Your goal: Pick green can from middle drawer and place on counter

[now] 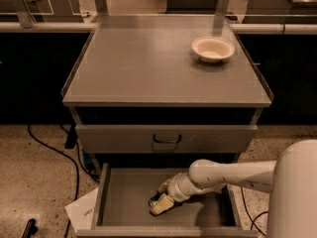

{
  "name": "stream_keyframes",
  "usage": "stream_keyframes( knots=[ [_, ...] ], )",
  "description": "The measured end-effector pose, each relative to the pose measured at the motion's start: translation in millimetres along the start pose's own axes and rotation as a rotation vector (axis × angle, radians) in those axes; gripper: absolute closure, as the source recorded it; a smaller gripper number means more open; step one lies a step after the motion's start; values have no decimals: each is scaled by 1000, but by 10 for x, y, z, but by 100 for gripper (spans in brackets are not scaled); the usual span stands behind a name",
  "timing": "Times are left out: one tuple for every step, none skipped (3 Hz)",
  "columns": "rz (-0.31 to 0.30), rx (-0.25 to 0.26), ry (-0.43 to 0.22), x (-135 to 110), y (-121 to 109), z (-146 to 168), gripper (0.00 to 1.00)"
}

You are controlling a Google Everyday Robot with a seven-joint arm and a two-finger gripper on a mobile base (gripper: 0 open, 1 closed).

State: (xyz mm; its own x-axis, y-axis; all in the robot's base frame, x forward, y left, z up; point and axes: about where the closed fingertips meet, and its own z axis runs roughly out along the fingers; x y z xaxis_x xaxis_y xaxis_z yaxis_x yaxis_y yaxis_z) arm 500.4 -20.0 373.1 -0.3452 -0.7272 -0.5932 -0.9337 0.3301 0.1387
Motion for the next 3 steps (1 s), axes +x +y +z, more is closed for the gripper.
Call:
stream_keyframes(
  knots=[
    [0,0,0,-2,0,-2,100],
    [0,0,0,-18,4,-24,100],
    [-38,-4,-43,-208,34,-237,100]
  ],
)
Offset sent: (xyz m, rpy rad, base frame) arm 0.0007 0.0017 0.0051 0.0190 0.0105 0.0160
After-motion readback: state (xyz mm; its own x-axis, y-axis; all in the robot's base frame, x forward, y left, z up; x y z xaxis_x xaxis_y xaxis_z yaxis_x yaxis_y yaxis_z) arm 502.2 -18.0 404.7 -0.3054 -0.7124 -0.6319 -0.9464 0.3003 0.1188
